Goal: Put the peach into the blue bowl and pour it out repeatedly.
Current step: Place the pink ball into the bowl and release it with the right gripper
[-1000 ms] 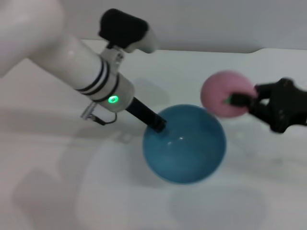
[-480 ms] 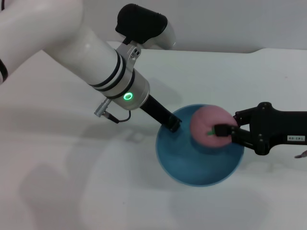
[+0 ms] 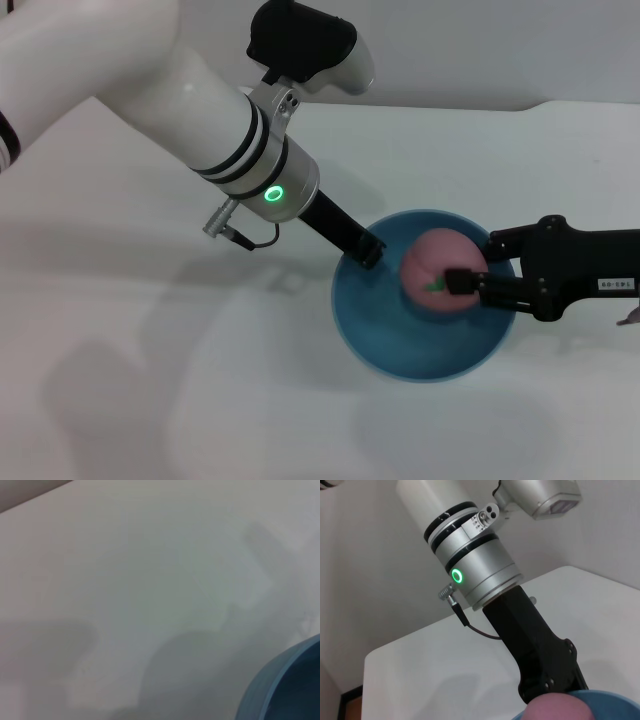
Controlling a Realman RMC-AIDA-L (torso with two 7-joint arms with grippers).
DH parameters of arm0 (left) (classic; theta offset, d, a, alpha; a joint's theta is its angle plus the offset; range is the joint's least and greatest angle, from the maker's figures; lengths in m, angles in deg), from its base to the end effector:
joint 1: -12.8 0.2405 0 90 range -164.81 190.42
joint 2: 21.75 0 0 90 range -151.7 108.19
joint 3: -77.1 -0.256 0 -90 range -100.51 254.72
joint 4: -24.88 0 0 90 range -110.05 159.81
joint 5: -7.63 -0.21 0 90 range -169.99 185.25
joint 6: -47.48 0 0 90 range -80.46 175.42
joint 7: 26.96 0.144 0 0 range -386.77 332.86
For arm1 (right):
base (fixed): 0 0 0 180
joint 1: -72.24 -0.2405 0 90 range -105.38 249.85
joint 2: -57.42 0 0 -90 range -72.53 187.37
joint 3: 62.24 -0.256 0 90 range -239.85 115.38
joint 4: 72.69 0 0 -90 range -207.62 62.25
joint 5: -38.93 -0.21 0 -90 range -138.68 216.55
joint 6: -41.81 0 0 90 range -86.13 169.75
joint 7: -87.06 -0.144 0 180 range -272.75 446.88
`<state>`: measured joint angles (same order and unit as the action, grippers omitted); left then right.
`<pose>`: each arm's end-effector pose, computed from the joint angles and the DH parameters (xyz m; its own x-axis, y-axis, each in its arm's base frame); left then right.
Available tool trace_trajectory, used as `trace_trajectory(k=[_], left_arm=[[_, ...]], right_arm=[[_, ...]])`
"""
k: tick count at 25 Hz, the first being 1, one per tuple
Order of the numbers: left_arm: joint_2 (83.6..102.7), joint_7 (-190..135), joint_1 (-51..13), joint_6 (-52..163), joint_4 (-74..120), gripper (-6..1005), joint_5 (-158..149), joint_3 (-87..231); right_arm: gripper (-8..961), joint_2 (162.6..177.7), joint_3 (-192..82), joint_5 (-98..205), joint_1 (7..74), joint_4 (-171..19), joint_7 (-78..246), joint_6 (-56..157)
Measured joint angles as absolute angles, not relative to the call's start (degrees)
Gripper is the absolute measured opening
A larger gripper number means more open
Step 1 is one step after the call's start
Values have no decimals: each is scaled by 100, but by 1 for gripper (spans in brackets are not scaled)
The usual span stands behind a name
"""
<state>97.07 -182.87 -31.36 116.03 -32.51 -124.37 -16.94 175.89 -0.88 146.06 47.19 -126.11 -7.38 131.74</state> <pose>-0.1435 0.3700 -0.0853 0.7175 0.6907 -0.0904 0.6426 -0.7064 -0.2967 0.2270 0.3179 -0.0032 0.8471 -0.3697 -0.3817 -0.4096 -0.9119 -0.0259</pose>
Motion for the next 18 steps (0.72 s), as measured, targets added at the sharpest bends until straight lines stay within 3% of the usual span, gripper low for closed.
trace_trajectory(k=[7,13,18], left_arm=[[9708,-18269,-3140,11595,-3268,0,-12437,-1694],[9702,-18244,-3141,11594,-3280,0,-12439,-1694],[9699,-18239,-3127,11584,-3280,0,-12470,-1694]], right_arm=[[350,17568,-57,14763,4615,-12662,-1151,13200],[471,17593,-110,14812,4618,-12792,-1184,13184],[642,17602,-256,14772,4646,-12898,-1189,13185]])
